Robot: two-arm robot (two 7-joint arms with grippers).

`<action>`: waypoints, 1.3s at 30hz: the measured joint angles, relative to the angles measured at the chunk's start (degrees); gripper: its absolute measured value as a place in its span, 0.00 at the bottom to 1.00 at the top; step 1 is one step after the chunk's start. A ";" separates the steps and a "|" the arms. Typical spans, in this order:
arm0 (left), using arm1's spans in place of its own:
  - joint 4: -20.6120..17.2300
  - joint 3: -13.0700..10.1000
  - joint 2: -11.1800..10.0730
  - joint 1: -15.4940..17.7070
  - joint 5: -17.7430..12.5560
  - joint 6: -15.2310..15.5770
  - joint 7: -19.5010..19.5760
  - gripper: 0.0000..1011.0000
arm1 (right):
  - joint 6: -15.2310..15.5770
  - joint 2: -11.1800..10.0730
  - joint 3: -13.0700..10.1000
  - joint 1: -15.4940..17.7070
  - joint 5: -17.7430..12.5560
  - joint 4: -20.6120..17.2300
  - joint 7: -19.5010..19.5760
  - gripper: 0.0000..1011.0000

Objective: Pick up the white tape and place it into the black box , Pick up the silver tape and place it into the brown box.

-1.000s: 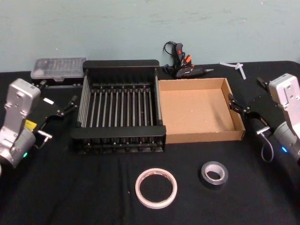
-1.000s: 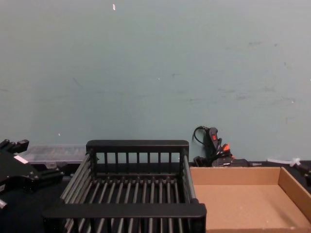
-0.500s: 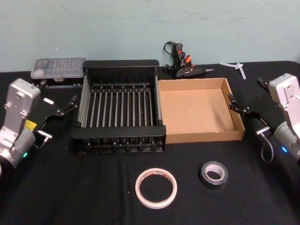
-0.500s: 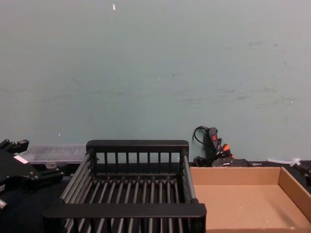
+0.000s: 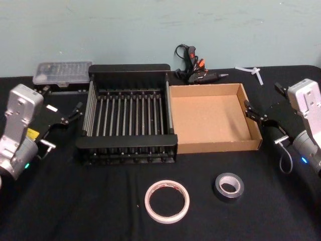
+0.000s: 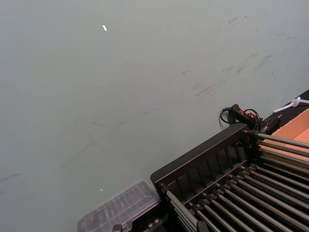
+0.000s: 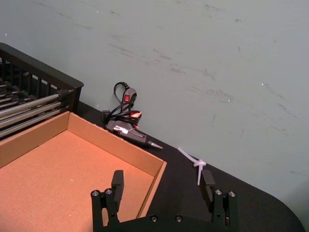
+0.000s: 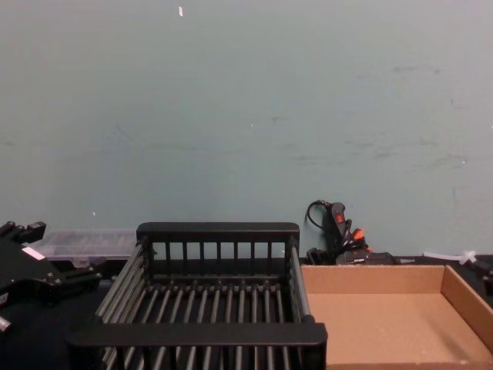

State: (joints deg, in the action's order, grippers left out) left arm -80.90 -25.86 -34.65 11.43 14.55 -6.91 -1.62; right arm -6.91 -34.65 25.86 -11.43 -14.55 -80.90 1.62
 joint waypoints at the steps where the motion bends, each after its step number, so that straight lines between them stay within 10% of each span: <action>1: 0.00 0.00 0.00 0.00 0.00 0.00 0.00 0.99 | 0.00 0.00 0.00 0.00 0.00 0.00 0.00 0.99; 39: 0.00 0.00 0.00 0.00 0.00 0.00 0.00 0.99 | 1.44 0.72 -6.11 6.84 -0.96 -8.45 -2.78 0.99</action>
State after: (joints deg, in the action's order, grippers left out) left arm -80.90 -25.86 -34.65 11.43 14.55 -6.91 -1.62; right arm -5.47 -33.92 19.75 -4.59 -15.51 -89.35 -1.16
